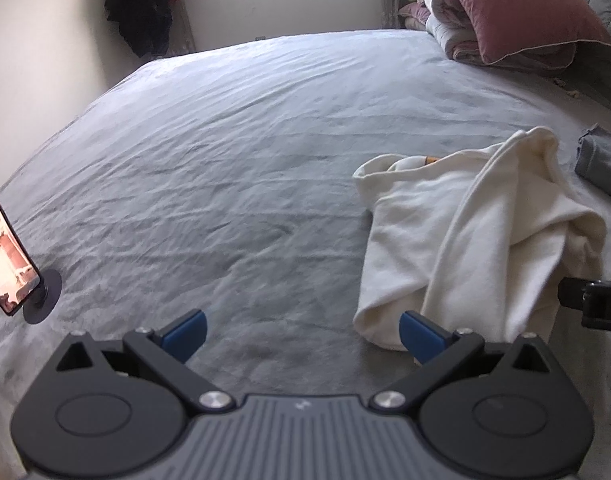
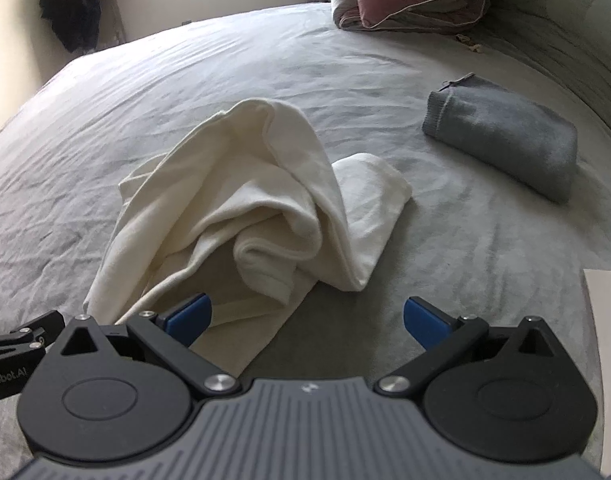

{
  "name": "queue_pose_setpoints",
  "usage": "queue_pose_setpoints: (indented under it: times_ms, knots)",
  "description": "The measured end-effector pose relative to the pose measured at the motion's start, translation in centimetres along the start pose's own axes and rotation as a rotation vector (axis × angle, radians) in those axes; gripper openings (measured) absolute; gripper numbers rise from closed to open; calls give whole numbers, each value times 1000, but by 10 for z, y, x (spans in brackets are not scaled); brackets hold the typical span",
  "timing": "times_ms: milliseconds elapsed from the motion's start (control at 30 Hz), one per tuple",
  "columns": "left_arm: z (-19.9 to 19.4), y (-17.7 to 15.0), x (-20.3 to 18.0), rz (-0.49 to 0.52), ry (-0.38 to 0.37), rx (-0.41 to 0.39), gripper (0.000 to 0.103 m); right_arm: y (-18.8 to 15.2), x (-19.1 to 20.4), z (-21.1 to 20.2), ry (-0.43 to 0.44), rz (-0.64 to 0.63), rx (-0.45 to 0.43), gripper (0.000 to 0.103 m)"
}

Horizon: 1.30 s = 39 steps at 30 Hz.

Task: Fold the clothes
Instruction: 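Move both grippers toward the crumpled cream T-shirt on the bed, then close the left gripper on the cream T-shirt fabric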

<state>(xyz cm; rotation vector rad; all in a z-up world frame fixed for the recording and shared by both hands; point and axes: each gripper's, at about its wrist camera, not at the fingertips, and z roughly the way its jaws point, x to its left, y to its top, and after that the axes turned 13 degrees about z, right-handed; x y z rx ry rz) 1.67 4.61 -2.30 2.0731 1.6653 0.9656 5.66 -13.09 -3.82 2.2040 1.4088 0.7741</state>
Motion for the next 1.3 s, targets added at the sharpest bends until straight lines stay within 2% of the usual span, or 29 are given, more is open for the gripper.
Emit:
queue_pose_setpoints:
  times_ms: [333,533,733,900,1000,1167,1300]
  knots:
    - [20,-7,4,18,11,62,103,-4,15,28,-16,-34,84,103]
    - [32,-12,3,55,-3,90,103,-8,15,49,-5,-20,174,103]
    - [50,-18,-3,69,-12,134,103,-13,17,57,-20,-81,155,103]
    - [51,-23,-3,94,-18,97,103,-15,13,61,-7,-104,149,103]
    - [53,-24,2,75,-45,97,103,-15,13,61,17,-142,150,103]
    - [45,-18,16,17,-124,59,102,-5,10,50,60,-124,164,103]
    - [38,-13,28,-30,-186,29,102,4,6,31,114,-81,111,103]
